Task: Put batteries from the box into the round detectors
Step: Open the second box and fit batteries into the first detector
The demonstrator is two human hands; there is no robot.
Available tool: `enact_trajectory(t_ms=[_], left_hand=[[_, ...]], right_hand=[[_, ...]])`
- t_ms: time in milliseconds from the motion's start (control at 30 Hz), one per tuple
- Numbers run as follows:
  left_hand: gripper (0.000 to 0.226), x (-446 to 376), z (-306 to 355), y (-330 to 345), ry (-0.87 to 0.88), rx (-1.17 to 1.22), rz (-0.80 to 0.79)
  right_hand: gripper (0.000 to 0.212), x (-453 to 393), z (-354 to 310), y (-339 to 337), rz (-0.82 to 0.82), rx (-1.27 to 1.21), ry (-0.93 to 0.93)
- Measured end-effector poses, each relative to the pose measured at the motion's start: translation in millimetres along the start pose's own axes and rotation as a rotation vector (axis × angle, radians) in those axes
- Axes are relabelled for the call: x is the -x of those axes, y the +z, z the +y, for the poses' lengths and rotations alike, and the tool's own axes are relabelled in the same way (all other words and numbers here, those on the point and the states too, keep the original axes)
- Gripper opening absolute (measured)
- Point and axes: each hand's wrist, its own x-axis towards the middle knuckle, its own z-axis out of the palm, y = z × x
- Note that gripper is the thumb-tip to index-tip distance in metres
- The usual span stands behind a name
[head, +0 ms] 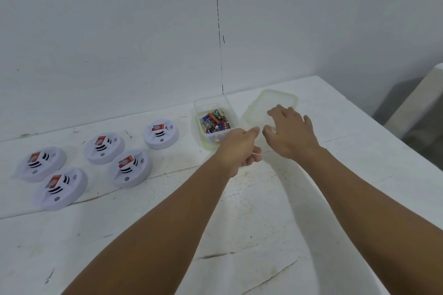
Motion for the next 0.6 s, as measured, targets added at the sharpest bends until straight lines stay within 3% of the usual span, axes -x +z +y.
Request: enact_trajectory(t_ms=[133,267,600], left_hand=[[0.042,-11,2,16,-0.148,0.268,-0.022],[0.027,-22,3,25,-0.168,0.39,-0.045],[0.013,-19,-6,26,-0.112,0.336,-0.004]], right_hand=[[0.044,6,-1,-8,0.056,-0.003,-0.004],[0.043,9,0,-13,0.066,0.011,0.003],[0.041,14,10,-26,0.147,-0.051,0.022]])
